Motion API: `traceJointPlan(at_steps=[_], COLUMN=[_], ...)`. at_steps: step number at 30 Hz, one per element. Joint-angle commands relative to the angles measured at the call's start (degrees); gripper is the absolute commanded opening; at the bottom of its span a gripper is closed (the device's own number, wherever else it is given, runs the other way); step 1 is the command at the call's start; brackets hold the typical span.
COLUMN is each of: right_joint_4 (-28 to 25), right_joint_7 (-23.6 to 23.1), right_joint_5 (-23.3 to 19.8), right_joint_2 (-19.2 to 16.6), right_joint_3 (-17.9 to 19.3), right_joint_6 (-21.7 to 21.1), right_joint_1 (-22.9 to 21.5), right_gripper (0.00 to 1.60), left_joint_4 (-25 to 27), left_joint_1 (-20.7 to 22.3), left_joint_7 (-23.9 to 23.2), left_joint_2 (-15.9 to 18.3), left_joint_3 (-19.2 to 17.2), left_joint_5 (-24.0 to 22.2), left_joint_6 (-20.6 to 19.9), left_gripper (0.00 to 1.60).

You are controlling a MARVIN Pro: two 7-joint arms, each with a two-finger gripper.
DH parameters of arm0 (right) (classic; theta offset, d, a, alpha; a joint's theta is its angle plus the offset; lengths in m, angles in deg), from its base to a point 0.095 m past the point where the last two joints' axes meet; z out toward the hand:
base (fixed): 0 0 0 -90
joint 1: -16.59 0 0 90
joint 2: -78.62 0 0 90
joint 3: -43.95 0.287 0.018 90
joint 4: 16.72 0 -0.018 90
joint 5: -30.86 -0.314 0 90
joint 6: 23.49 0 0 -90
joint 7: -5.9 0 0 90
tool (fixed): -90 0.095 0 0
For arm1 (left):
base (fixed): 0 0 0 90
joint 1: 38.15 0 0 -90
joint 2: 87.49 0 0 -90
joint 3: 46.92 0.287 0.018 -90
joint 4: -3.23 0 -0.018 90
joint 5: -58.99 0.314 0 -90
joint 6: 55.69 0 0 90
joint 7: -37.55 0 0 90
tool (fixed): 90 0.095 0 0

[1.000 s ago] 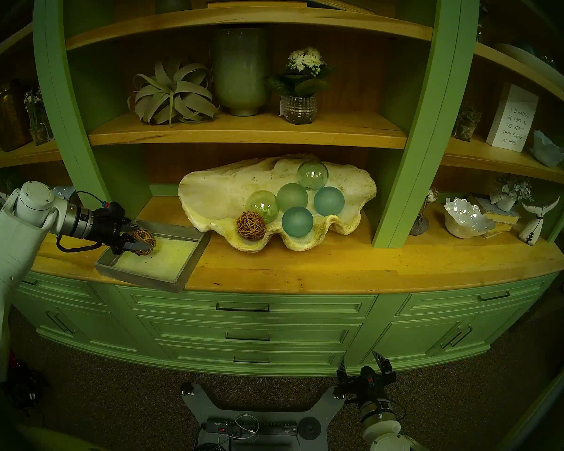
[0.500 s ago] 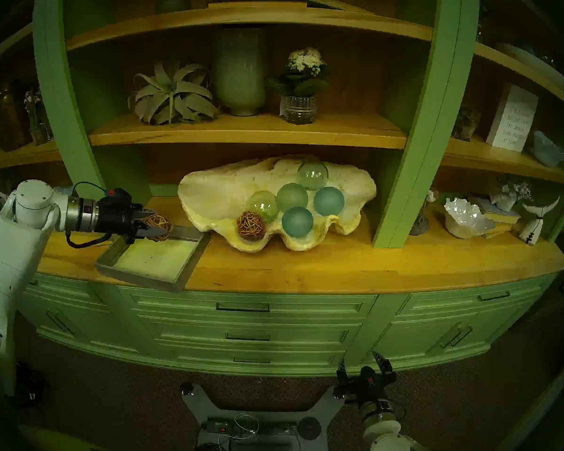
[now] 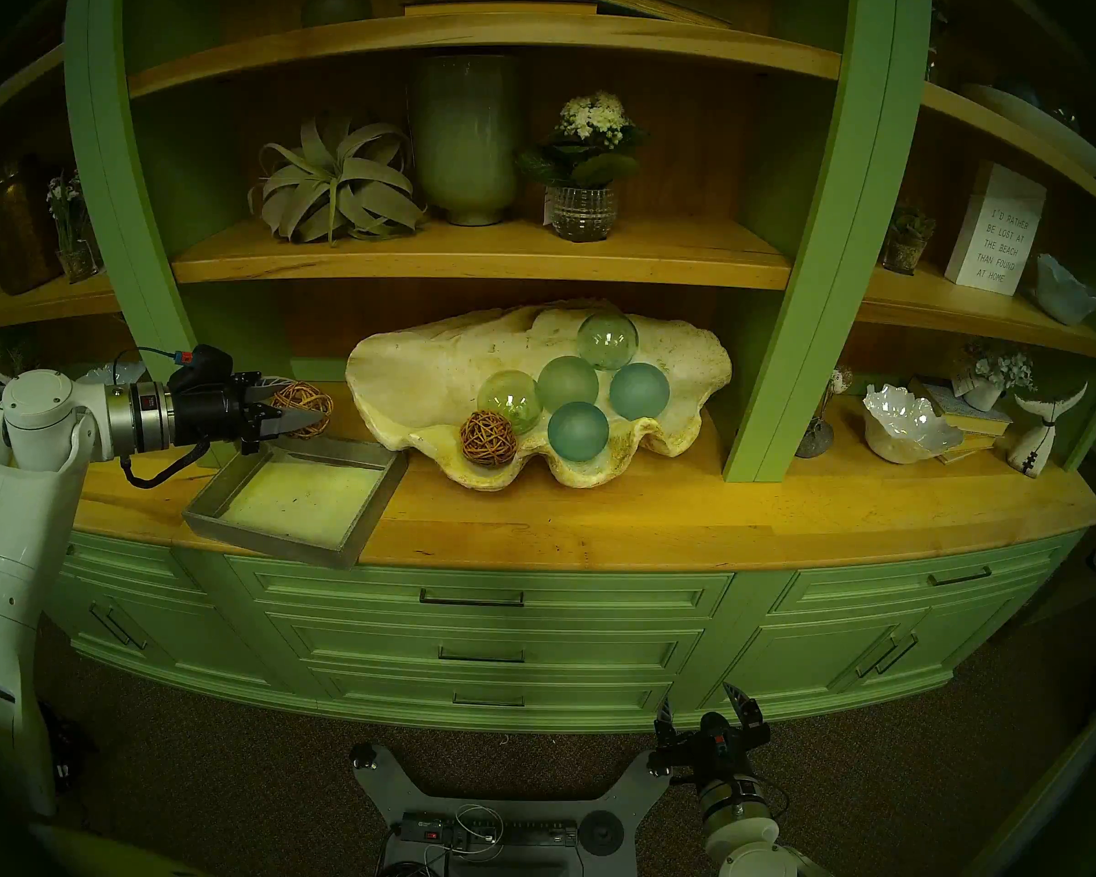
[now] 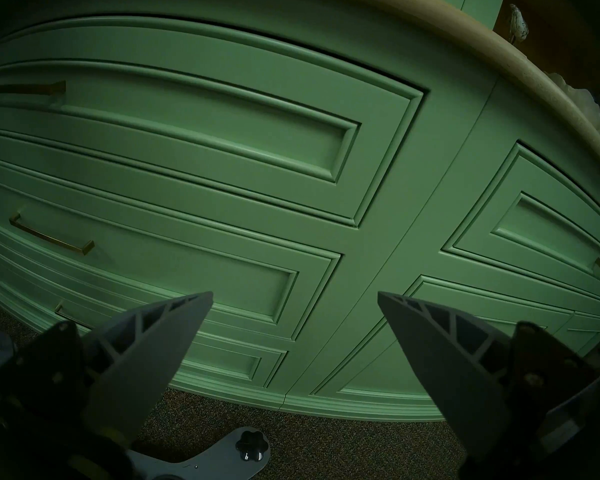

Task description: Put wooden balls into bowl

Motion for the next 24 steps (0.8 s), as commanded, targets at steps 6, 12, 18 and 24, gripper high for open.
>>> traceJointPlan(at_steps=[6, 12, 18, 24], right_joint_4=[-1.32, -1.34, -1.32, -1.25], right_joint_7=[0.06, 0.06, 0.06, 0.06], right_joint_5=[0.03, 0.03, 0.03, 0.04], right_joint_2=[-0.02, -0.02, -0.02, 0.0], right_joint_3=[0.09, 0.09, 0.09, 0.08], right_joint_6=[0.24, 0.23, 0.24, 0.27], right_joint_1=[-0.06, -0.04, -0.05, -0.1], right_gripper=[1.6, 1.6, 1.6, 1.6], left_joint_4=[3.12, 0.82, -1.82, -3.48], left_joint_1=[2.31, 5.19, 8.51, 11.05], left_joint_7=[1.24, 3.12, 4.9, 6.68], left_joint_2=[-6.9, -8.91, -10.5, -11.49], left_joint_3=[-0.74, 1.26, 4.99, 8.1], left_joint_5=[-4.84, -4.4, -3.06, -2.43], left_joint_6=[3.23, 4.53, 6.46, 7.08], left_gripper=[0.0, 0.0, 0.0, 0.0])
